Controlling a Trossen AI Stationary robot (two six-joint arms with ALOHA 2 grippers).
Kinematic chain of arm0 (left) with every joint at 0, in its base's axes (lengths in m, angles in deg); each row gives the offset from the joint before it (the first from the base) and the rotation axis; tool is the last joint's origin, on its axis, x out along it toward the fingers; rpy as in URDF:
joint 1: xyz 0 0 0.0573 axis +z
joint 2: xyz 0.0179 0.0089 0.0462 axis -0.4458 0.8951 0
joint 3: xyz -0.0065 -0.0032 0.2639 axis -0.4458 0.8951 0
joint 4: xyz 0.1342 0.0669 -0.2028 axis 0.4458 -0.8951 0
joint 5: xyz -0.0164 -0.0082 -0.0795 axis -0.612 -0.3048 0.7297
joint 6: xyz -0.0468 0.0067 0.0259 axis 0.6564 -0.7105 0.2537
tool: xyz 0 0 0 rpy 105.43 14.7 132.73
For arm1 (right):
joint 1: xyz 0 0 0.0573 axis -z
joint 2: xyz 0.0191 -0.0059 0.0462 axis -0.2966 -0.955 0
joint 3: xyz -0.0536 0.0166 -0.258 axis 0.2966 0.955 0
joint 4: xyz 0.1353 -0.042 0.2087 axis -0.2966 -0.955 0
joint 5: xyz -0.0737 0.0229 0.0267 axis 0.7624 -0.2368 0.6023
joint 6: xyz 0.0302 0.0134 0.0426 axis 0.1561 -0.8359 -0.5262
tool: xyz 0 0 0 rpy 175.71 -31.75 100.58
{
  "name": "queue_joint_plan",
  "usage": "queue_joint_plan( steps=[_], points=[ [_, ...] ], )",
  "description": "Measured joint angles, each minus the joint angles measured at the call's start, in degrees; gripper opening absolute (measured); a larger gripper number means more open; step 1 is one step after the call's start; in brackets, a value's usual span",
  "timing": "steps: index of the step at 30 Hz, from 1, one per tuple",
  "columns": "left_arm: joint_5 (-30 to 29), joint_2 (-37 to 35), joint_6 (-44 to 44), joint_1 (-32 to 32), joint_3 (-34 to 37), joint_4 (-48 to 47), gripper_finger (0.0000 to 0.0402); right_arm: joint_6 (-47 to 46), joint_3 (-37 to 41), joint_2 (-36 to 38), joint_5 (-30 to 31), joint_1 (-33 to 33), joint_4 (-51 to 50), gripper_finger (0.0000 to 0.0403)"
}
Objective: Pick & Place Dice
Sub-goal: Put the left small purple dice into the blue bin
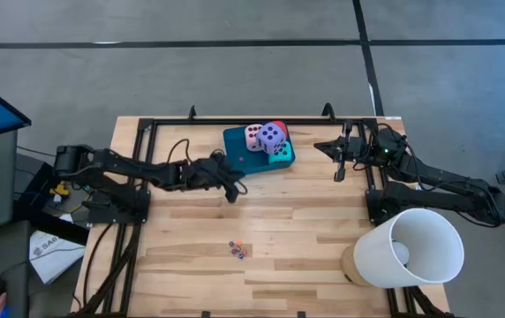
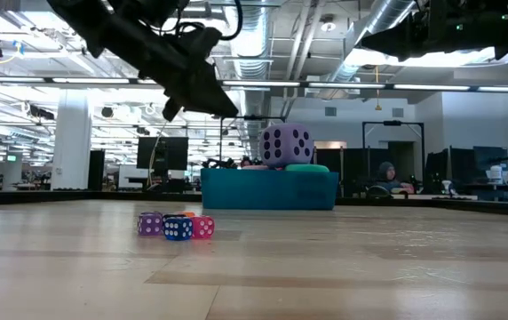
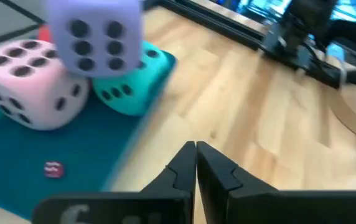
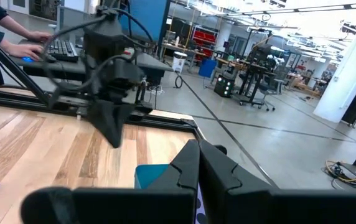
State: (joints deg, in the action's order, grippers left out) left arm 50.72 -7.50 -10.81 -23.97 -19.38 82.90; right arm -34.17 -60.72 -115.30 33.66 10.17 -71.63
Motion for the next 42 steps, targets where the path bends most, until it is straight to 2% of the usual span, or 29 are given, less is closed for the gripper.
queue_joint_plan(
  steps=[7,14,22,26,38,42],
  points=[
    [-0.5,0.0,7.5,-6.4,0.0,-4.5,0.0001,0.0,0.0,0.0,0.0,0.0,0.0,0.0],
    [-7.8,0.0,15.3,-13.8,0.0,-9.8,0.0,0.0,0.0,0.0,0.0,0.0,0.0,0.0],
    [-12.1,0.0,20.9,-19.6,0.0,-10.1,0.0,0.0,0.0,0.0,0.0,0.0,0.0,0.0],
    [-14.2,0.0,22.7,-21.6,0.0,-10.0,0.0,-0.4,0.0,0.0,0.0,0.0,0.0,0.0],
    [-14.2,0.0,25.3,-24.0,0.0,-9.1,0.0,-1.6,0.0,0.0,0.0,0.0,-0.8,0.0],
    [-14.2,0.9,25.2,-24.0,-2.0,-9.3,0.0,-2.9,0.0,0.0,0.0,0.0,-0.8,0.0]
  ],
)
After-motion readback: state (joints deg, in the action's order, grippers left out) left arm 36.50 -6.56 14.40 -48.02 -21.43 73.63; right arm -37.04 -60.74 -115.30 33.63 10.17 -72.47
